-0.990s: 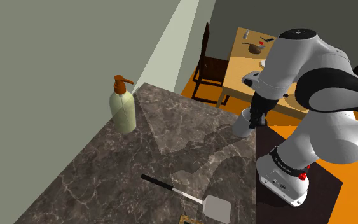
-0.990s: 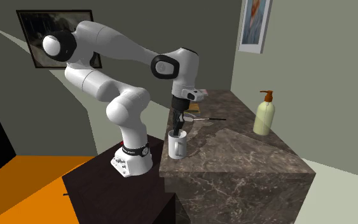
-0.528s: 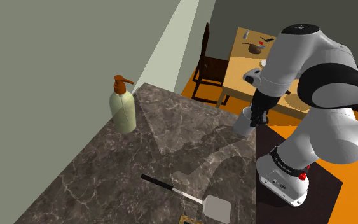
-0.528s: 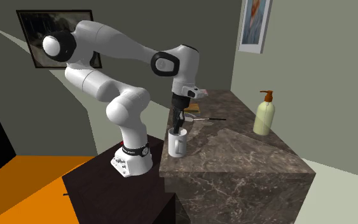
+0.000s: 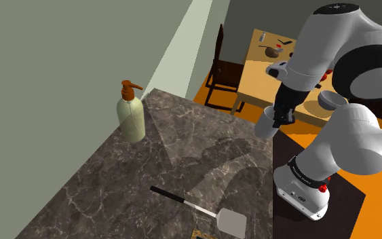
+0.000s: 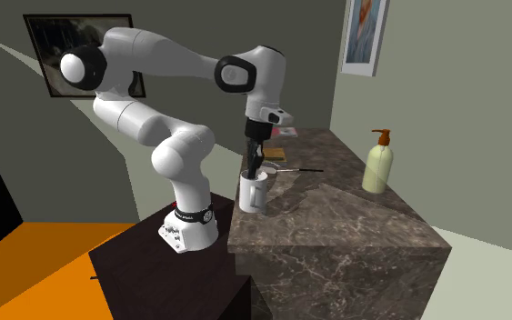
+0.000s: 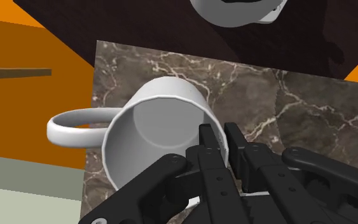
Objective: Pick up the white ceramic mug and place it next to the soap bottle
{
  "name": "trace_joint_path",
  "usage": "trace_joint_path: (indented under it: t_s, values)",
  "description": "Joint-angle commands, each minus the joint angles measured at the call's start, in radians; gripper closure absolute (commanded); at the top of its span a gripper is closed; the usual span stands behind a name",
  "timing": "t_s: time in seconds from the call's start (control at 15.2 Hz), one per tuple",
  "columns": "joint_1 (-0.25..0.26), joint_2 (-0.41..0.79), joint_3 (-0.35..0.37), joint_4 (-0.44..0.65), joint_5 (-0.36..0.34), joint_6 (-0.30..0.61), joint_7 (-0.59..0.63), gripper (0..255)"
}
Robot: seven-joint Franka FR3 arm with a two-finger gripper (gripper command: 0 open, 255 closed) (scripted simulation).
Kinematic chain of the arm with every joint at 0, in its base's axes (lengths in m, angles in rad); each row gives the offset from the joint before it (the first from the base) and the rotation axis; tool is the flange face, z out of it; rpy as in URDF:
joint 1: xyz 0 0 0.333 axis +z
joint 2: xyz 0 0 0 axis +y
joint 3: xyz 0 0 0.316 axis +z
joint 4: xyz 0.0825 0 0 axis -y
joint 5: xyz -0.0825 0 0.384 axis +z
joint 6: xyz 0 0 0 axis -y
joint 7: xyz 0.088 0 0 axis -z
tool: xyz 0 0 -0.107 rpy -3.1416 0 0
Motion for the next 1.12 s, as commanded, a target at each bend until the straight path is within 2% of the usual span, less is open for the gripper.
trace_joint_path:
  t_s: [0.0, 1.06]
  values:
    - [-0.003, -0.001, -0.004, 0.027, -0.004, -0.028, -0.002, 255]
    - [-0.020, 0.036, -0.027, 0.257, -0.030, -0.220, -0.017, 255]
